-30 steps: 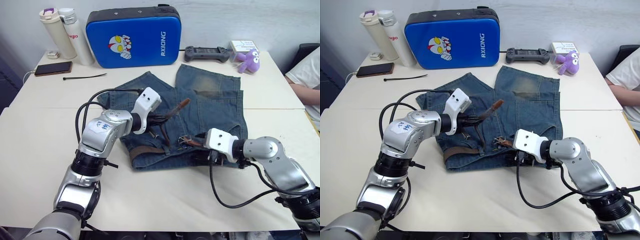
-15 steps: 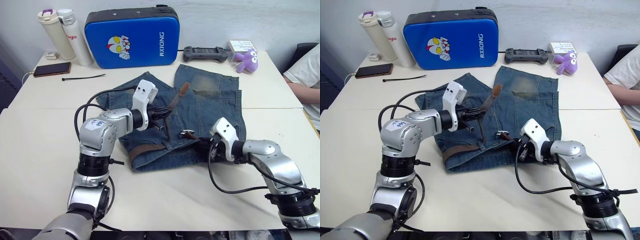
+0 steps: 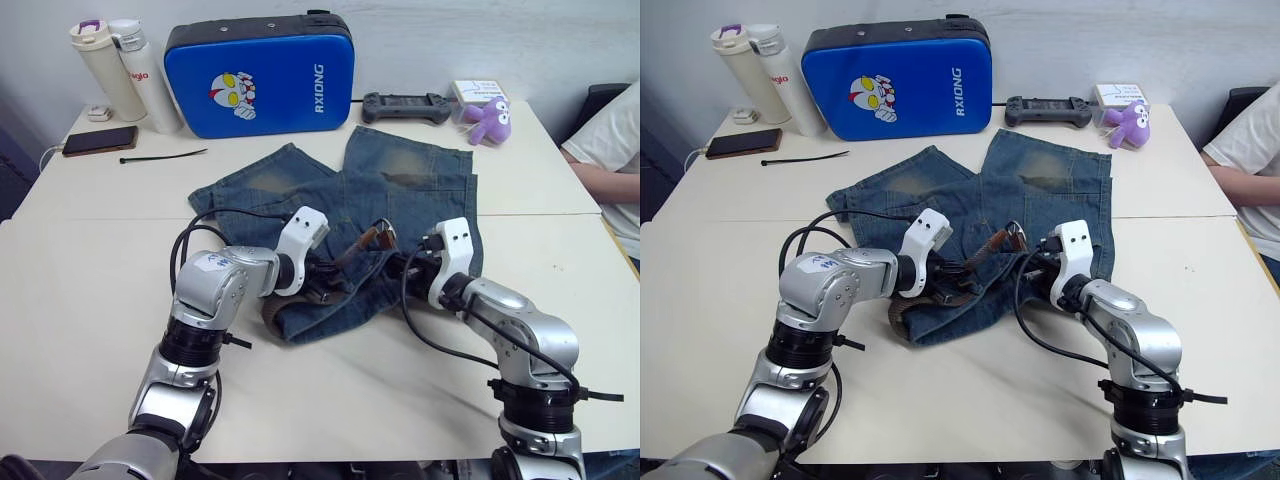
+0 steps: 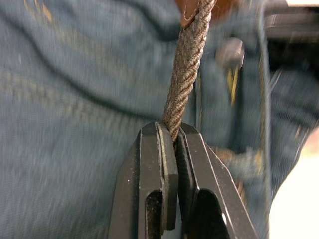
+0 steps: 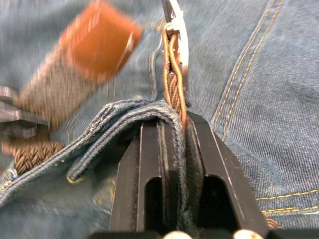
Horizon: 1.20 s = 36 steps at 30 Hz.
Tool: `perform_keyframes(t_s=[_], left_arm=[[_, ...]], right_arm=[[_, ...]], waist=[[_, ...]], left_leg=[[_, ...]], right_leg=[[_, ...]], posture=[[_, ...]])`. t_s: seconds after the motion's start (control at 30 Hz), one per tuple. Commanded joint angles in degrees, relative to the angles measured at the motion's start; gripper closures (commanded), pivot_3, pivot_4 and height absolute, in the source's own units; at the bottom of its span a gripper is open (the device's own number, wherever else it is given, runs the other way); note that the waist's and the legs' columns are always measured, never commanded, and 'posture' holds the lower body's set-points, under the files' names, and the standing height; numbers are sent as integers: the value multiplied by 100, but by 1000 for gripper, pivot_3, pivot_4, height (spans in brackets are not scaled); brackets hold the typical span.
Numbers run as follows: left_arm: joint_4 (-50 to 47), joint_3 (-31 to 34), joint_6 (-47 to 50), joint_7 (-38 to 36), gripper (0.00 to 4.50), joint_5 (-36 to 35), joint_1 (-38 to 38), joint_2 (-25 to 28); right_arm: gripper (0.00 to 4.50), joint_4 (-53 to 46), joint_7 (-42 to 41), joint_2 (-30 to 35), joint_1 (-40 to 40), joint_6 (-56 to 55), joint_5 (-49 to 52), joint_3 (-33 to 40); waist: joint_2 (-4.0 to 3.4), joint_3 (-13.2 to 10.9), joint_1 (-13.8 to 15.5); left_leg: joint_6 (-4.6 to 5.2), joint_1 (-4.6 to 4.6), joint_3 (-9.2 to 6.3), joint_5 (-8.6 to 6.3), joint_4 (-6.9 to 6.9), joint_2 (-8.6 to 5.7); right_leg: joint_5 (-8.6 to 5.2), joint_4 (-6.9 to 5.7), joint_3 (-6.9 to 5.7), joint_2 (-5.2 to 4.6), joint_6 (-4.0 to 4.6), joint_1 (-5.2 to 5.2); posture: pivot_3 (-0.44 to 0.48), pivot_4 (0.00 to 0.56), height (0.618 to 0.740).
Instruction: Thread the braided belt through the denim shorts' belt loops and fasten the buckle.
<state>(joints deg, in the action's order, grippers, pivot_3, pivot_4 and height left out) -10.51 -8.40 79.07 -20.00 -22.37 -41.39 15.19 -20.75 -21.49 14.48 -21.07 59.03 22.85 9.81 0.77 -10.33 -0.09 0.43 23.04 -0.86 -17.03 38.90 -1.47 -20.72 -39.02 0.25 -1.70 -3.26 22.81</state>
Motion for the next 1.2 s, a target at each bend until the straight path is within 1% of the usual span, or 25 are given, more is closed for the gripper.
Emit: perform_keyframes(t_s=[0.03, 0.23, 0.3, 0.4, 0.67, 0.8, 1.0, 1.13, 1.2], left_arm=[[59, -50, 4, 60, 4500, 79, -134, 8], [286, -93, -181, 106, 4500, 172, -325, -54], [318, -202, -275, 97, 4500, 231, -365, -31], [298, -562, -572, 16, 4500, 394, -411, 111], [257, -810, -688, -91, 4500, 492, -468, 145], [272, -785, -728, -85, 4500, 515, -479, 91], [244, -848, -780, -165, 4500, 524, -492, 81], [135, -639, -653, -222, 4500, 294, -500, -222], [121, -653, -649, -241, 4500, 289, -531, -303]], right_arm=[[4434, -374, 117, 37, -15, -98, 143, 145], [4434, -637, 3, 255, 114, -227, 180, -151], [4434, -750, -32, 339, 203, -273, 174, -286], [4434, -810, -27, 403, 296, -358, 155, -424], [4434, -794, -87, 772, 277, -588, -62, -820], [4434, -861, -360, 1269, 232, -743, -341, -1368], [4434, -907, -573, 1775, 166, -911, -687, -1908], [4434, -1004, -974, 2121, 96, -1091, -806, -2223], [4434, -1069, -1199, 2300, 40, -1266, -874, -2357]], waist=[[0, 0, 0], [0, 0, 1], [0, 0, 1], [0, 0, -6], [0, 0, 1], [0, 0, 2], [0, 0, 1], [0, 0, 7], [1, 0, 9]], left_leg=[[0, 0, 0, 0, 0, 0], [0, 0, 0, 0, -3, 0], [0, 0, 1, 0, -5, 0], [0, 0, 1, 0, -7, 0], [-1, -1, 1, 0, -10, 0], [0, -1, 1, 0, -9, 0], [0, -1, 1, 0, -10, 0], [0, -1, 0, 0, -10, 0], [1, 1, 0, -1, -7, 0]], right_leg=[[0, 1, 0, 0, 0, 0], [0, 2, 0, 1, 0, 0], [0, 3, 0, 1, 0, 1], [0, 5, 1, 1, 0, 0], [0, 10, 2, 1, 0, 0], [0, 14, 2, 1, 0, 0], [0, 25, 3, 2, 0, 0], [0, 27, 2, 2, 0, 0], [0, 32, 2, 2, 0, 0]], posture=[[0, 150, 740], [0, 150, 740], [0, 150, 740], [0, 150, 740], [0, 150, 740], [0, 150, 740], [0, 150, 740], [0, 150, 740], [0, 150, 740]])
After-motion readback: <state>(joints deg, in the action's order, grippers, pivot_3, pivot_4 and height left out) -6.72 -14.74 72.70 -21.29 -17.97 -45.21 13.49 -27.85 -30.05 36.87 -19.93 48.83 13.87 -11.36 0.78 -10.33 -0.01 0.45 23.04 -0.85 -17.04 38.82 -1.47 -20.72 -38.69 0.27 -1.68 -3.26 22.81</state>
